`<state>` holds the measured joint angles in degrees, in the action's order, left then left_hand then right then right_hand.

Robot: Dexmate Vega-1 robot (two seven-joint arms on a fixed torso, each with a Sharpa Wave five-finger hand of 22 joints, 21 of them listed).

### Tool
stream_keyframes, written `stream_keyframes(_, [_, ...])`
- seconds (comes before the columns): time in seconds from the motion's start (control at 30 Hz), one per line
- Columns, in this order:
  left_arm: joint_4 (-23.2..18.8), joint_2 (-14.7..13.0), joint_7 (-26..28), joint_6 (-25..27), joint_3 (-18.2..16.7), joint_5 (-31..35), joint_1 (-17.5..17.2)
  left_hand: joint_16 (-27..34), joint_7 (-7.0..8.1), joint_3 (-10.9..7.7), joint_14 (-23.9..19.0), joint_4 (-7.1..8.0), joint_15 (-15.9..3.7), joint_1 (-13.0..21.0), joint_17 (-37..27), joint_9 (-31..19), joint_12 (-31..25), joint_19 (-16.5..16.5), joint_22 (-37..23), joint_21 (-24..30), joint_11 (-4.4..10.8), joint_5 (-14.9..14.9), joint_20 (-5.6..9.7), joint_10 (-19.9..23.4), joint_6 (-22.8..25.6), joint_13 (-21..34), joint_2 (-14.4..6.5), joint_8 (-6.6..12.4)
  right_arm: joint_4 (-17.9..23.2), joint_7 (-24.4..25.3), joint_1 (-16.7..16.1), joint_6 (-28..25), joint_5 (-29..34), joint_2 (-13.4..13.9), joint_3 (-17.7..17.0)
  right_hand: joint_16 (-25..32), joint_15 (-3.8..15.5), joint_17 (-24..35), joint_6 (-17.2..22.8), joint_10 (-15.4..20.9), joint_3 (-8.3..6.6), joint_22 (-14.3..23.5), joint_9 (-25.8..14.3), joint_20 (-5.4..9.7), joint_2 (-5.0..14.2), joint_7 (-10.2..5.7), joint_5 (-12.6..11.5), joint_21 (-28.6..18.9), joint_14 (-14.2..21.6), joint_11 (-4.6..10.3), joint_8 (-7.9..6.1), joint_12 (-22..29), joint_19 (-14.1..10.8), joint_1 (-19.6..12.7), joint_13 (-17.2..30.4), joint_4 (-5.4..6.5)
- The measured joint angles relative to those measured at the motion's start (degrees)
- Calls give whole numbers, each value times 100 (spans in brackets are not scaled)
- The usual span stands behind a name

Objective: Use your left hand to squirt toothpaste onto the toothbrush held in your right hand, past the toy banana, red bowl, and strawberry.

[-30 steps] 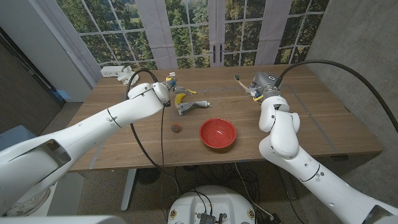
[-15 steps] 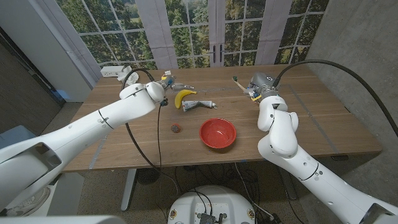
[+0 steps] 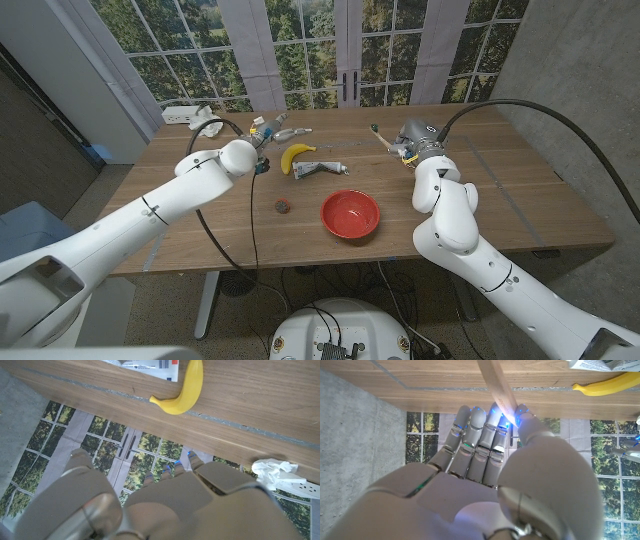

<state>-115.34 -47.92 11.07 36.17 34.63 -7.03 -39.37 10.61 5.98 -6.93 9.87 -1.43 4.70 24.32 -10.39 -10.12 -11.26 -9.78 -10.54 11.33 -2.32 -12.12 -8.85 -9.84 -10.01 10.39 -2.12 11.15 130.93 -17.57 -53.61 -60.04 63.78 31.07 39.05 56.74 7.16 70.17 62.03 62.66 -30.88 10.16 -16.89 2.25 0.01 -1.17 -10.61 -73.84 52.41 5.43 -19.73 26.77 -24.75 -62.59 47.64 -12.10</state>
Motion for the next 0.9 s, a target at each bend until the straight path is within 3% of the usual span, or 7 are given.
stream_keyframes(0.1, [110, 31, 11, -153, -199, -46, -207, 0, 29, -21, -2, 43, -68, -119, 0, 10, -43, -12, 0, 0, 72, 28, 48, 8, 30, -15, -119, 33, 42, 203, -68, -12, -198, -27, -18, 0, 0, -1, 0, 0, 0, 0, -1, 0, 0, 0, 2, 0, 0, 0, 0, 0, 0, 0, 1, 0])
stream_keyframes(0.17, [179, 59, 52, -691, -310, -211, -322, 26, 29, -3, -4, 106, -104, -221, 0, 27, -45, -15, 0, 0, 110, 31, 90, 9, 30, -28, -210, 33, 60, 345, -101, -17, -326, -41, -32, 0, 0, 0, 0, 6, 0, 0, -1, 0, 0, 0, 3, 0, 0, -6, 0, 0, 0, 0, 0, 0])
stream_keyframes(0.27, [250, 97, 78, -897, -431, -270, -459, 26, 25, 11, 9, 182, -178, -415, 0, 27, -44, -4, 0, 0, 154, 71, 142, -13, 26, -28, -257, 33, 81, 561, -137, -23, -520, -54, -45, 0, 0, -1, -1, 21, 0, 0, -6, 0, 0, 1, 3, 0, 0, -21, 0, -1, 0, 0, -3, 0])
stream_keyframes(0.3, [301, 128, 124, -1183, -507, -357, -541, 26, 2, 26, 3, 198, -199, -458, 0, 27, -45, -16, 0, 0, 185, 71, 154, 0, 6, -27, -284, 33, 111, 701, -192, -28, -650, -73, -64, 0, 0, -1, -1, 21, 0, 0, -15, 0, 0, 1, 4, 0, 0, -21, 1, -1, 0, 0, -2, 0])
stream_keyframes(0.77, [767, 438, 385, -2748, -974, -611, -1110, 26, -26, 137, -4, 404, -350, -961, -1, 53, -94, 0, 15, 34, 346, 71, 321, 0, 19, -54, -348, 33, 269, 1872, -431, -168, -1724, -129, -59, 27, 0, -1, 19, 63, 0, 0, -35, 0, 0, 25, -1, 0, 0, -63, 12, -16, 0, 0, -31, 0])
stream_keyframes(0.9, [882, 505, 385, -3121, -1053, -676, -1212, 26, 28, 168, -4, 485, -410, -1135, -1, 53, -59, -3, 15, 34, 418, 71, 324, -11, 73, -54, -369, 33, 304, 2216, -471, -206, -2002, -121, 3, 27, 0, -1, 19, 62, -8, 0, -35, 21, 0, 26, -1, 0, 0, -62, 15, -19, 21, 0, -29, -8])
